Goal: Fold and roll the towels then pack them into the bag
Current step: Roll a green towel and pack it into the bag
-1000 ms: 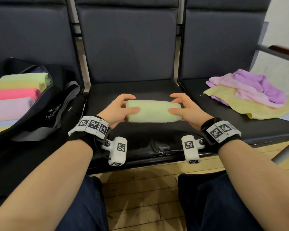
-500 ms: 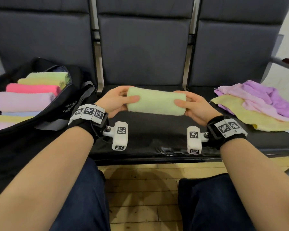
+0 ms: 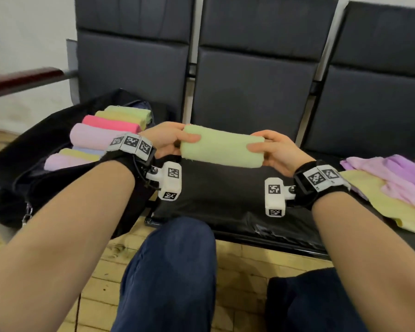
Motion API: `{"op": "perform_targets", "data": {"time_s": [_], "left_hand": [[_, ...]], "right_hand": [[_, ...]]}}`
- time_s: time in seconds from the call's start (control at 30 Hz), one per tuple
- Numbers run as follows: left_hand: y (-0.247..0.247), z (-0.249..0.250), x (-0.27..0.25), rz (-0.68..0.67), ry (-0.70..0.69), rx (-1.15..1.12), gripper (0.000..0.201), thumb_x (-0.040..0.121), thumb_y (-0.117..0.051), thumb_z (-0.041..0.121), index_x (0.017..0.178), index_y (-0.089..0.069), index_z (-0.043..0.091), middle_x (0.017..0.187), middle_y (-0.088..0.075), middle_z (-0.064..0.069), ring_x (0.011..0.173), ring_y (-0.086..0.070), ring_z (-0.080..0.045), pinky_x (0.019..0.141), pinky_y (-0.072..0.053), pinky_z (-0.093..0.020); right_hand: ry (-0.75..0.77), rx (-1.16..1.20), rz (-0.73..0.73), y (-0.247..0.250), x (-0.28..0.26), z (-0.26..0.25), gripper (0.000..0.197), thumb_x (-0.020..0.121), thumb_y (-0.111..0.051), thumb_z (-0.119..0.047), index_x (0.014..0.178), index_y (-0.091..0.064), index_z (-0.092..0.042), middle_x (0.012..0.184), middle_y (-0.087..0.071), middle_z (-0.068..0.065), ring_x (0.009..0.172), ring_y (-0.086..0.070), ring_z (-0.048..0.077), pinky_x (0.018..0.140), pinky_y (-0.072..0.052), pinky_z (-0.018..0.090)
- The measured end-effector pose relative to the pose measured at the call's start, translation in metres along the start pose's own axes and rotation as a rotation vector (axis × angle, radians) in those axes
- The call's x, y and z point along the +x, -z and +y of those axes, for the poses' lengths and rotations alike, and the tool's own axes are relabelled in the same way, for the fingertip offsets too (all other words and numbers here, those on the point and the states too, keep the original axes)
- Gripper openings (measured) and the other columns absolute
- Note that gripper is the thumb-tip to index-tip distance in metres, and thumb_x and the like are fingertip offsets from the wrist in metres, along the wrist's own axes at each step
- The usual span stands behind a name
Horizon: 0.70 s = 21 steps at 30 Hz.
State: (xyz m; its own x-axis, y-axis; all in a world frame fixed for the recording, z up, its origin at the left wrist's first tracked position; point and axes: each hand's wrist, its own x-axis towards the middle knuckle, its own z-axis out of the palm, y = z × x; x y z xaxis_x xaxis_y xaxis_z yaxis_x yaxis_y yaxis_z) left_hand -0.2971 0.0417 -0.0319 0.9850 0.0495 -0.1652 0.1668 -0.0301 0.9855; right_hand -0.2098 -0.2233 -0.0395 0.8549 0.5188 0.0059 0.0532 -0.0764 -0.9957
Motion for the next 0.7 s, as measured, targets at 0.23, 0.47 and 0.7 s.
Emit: {"op": "perform_targets", "data": {"time_s": [0.23,0.47,0.7], "left_hand": [[0.077,0.011,-0.010,0.171,0.033,-0.037,0.029,0.089,-0.062,0.011,0.118,-0.061,0.009,0.117,-0.065,-0.008,0.106,-0.063,-0.023,0.084,-0.053,-0.034],[0.182,0.012,-0.010,0.417,0.105,-0.099,0.065,0.062,-0.073,0.006,0.125,-0.057,0.004,0.127,-0.059,-0.014,0.111,-0.061,-0.033,0.091,-0.052,-0.048],[0.266,-0.010,-0.020,0.564,0.201,-0.068,0.039,0.082,-0.054,0.001,0.121,-0.058,-0.002,0.117,-0.064,-0.016,0.096,-0.064,-0.034,0.080,-0.051,-0.042]], "right_hand": [[-0.005,-0.028,-0.063,-0.076,0.048,-0.023,0.021,0.081,-0.070,-0.001,0.094,-0.062,-0.016,0.101,-0.064,0.006,0.090,-0.065,0.022,0.068,-0.057,0.037],[-0.093,-0.035,-0.133,-0.176,0.111,-0.045,0.021,0.079,-0.072,-0.001,0.091,-0.060,-0.013,0.099,-0.065,0.010,0.086,-0.067,0.026,0.062,-0.057,0.036],[-0.277,-0.100,-0.219,-0.278,0.161,-0.049,0.022,0.080,-0.068,0.004,0.092,-0.056,-0.009,0.081,-0.060,0.010,0.069,-0.060,0.027,0.066,-0.054,0.042]]}}
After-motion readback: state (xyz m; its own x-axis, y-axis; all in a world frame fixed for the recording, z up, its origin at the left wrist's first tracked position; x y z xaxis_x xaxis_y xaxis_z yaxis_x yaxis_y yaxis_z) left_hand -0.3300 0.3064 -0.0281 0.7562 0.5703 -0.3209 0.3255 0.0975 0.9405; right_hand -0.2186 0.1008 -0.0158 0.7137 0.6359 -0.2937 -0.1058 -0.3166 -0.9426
